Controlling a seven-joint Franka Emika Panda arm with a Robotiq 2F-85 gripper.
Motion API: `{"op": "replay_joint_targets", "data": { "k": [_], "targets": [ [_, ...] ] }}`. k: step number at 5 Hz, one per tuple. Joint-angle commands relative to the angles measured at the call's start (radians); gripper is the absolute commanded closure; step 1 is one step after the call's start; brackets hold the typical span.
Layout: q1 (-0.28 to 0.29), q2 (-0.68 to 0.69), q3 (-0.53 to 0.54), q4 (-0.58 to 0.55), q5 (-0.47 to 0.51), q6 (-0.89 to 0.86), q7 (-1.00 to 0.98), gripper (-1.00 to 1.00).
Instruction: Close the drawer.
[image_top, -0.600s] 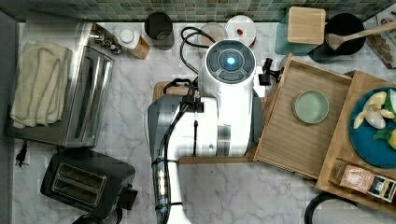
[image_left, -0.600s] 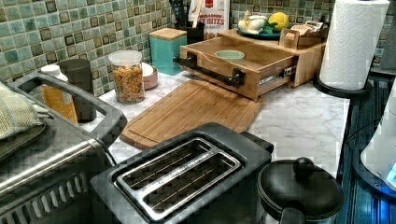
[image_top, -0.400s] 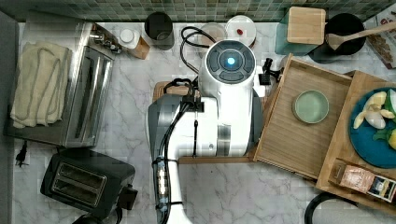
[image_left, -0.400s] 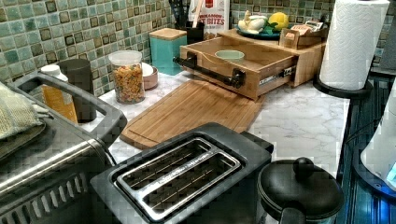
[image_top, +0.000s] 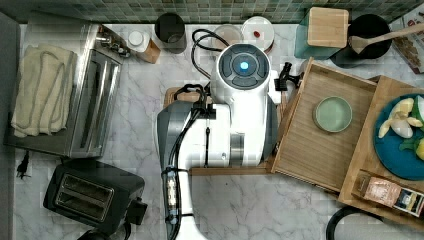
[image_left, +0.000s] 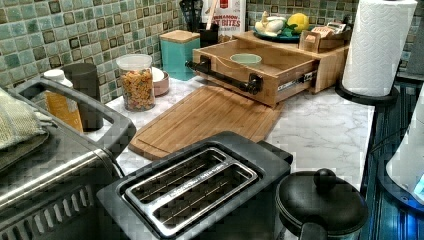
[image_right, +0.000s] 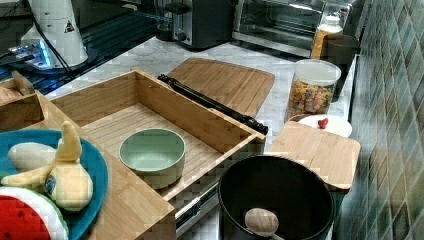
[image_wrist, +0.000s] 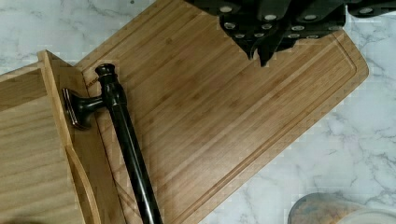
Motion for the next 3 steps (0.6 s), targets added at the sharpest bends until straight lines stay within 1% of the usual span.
{"op": "replay_joint_targets", "data": {
  "k": [1, 3],
  "targets": [
    [-0.034, 0.117, -0.018, 0.024, -0.079, 0.075, -0.138, 1.0],
    [-0.048, 0.167, -0.036, -0.013, -0.099, 0.266, -0.232, 1.0]
  ]
}}
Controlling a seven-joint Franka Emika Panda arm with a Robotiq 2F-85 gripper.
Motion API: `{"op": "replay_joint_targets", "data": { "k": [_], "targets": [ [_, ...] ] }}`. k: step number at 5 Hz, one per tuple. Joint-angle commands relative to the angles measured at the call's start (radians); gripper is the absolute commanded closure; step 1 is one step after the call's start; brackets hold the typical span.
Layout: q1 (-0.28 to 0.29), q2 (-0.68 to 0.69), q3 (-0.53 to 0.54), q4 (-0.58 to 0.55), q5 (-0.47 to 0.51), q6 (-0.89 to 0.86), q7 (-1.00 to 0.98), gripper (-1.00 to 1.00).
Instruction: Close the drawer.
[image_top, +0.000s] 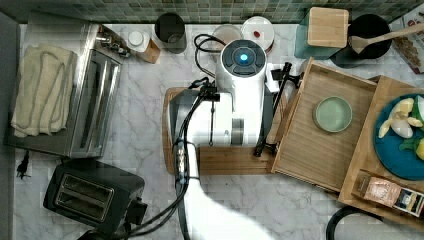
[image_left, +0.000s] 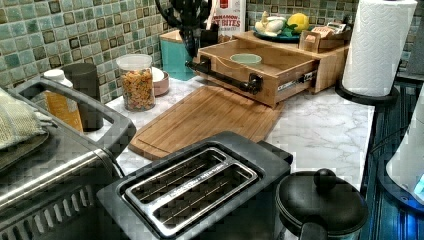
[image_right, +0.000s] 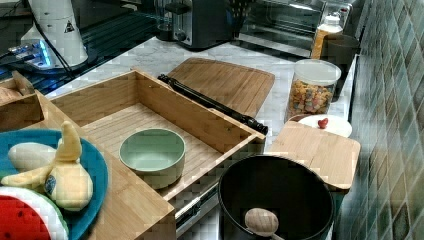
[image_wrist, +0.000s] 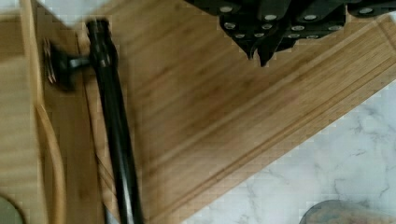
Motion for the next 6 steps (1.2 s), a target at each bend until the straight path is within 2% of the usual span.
{"op": "replay_joint_targets", "data": {
  "k": [1, 3, 4, 6],
  "targets": [
    [-0.039, 0.051, -0.041, -0.013, -0.085, 0.223, -0.136, 1.0],
    [-0.046, 0.13, -0.049, 0.067, -0.148, 0.233, -0.178, 1.0],
    [-0.045, 0.182, -0.054, 0.137, -0.176, 0.158, -0.167, 1.0],
    [-0.054, 0.199, -0.062, 0.069, -0.2, 0.277, -0.161, 1.0]
  ]
}}
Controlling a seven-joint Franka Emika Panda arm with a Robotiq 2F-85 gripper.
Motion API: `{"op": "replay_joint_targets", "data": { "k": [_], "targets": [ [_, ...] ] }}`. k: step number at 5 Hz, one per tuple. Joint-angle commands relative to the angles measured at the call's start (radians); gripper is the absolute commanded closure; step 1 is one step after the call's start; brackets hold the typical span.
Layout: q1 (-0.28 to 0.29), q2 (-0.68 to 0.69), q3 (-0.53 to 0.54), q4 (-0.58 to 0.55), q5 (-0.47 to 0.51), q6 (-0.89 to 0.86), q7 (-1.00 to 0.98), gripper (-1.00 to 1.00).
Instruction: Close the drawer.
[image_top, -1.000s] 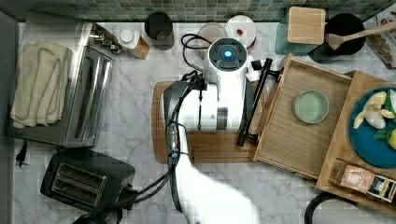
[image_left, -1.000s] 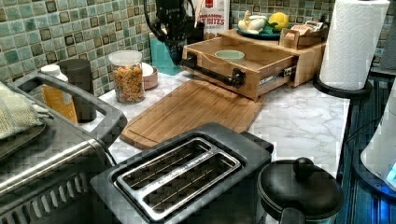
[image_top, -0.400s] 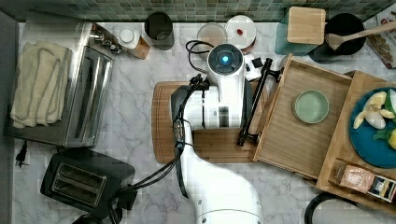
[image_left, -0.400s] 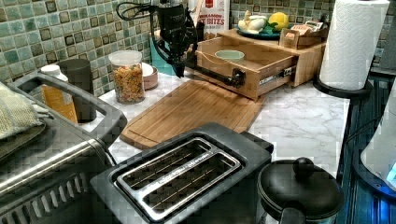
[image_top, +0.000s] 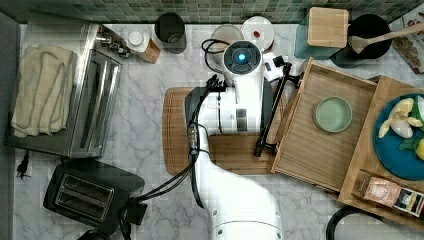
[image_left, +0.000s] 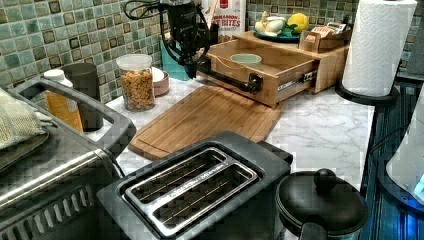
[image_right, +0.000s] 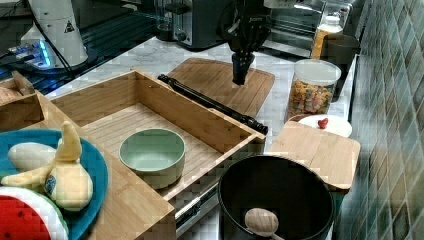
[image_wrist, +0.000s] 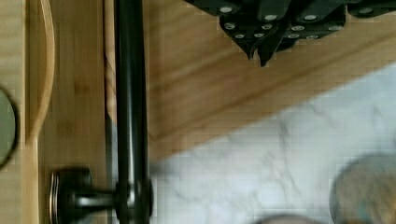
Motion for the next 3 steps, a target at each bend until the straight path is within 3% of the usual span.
{"op": "replay_joint_targets", "data": {
  "k": [1, 3],
  "targets": [
    [-0.046, 0.057, -0.045, 0.065, -0.062, 0.011, -0.071, 1.0],
    [-0.076, 0.029, -0.039, 0.018, -0.046, 0.026, -0.056, 1.0]
  ]
}}
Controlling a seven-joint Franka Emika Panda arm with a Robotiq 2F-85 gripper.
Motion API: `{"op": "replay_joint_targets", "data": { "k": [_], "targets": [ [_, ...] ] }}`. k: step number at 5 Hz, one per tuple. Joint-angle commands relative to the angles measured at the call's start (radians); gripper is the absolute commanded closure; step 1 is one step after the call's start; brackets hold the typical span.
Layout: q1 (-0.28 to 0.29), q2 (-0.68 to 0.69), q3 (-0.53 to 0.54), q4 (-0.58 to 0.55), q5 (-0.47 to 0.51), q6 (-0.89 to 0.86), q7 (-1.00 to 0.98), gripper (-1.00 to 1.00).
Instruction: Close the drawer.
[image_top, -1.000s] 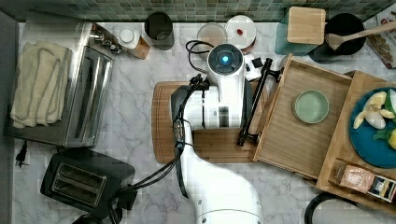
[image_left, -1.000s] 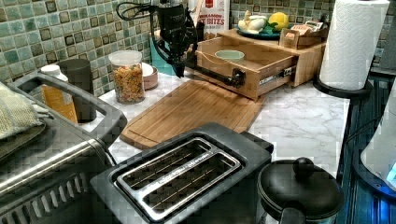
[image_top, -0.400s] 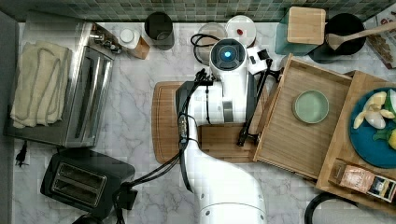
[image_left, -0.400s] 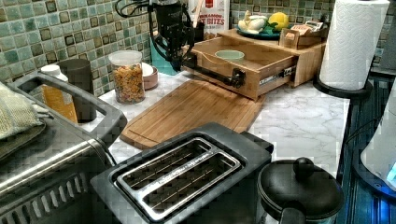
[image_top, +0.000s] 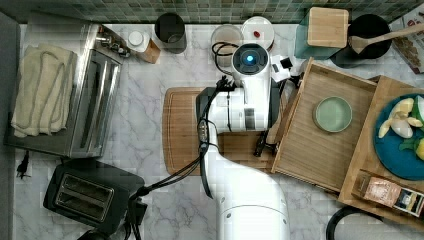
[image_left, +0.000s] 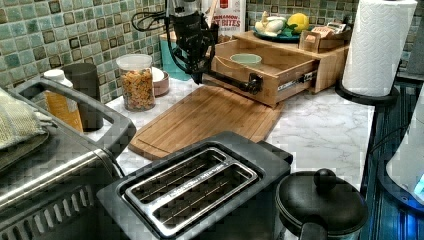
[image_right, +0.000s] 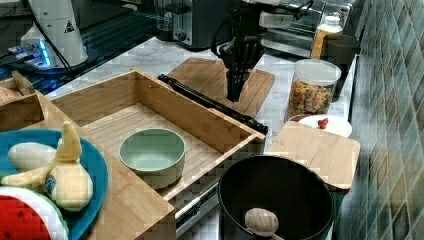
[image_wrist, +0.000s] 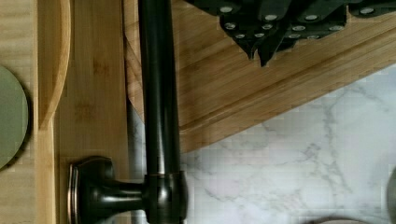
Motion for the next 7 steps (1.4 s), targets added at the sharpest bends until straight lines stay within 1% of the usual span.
{"op": "replay_joint_targets", "data": {
  "k": [1, 2, 3, 4, 5, 6, 7],
  "targets": [
    [-0.07, -0.052, -0.024, -0.015, -0.02, 0.031, -0.091, 1.0],
    [-0.093, -0.043, -0.025, -0.013, -0.026, 0.037, -0.135, 1.0],
    [-0.099, -0.043, -0.052, 0.0, -0.017, 0.0, -0.161, 1.0],
    [-0.134, -0.046, -0.062, 0.009, -0.012, -0.018, -0.214, 1.0],
    [-0.171, -0.051, -0.076, -0.007, -0.014, 0.013, -0.256, 1.0],
    [-0.192, -0.06, -0.111, -0.019, -0.016, 0.002, -0.277, 1.0],
    [-0.233, -0.073, -0.144, -0.033, 0.006, 0.019, -0.343, 1.0]
  ]
}}
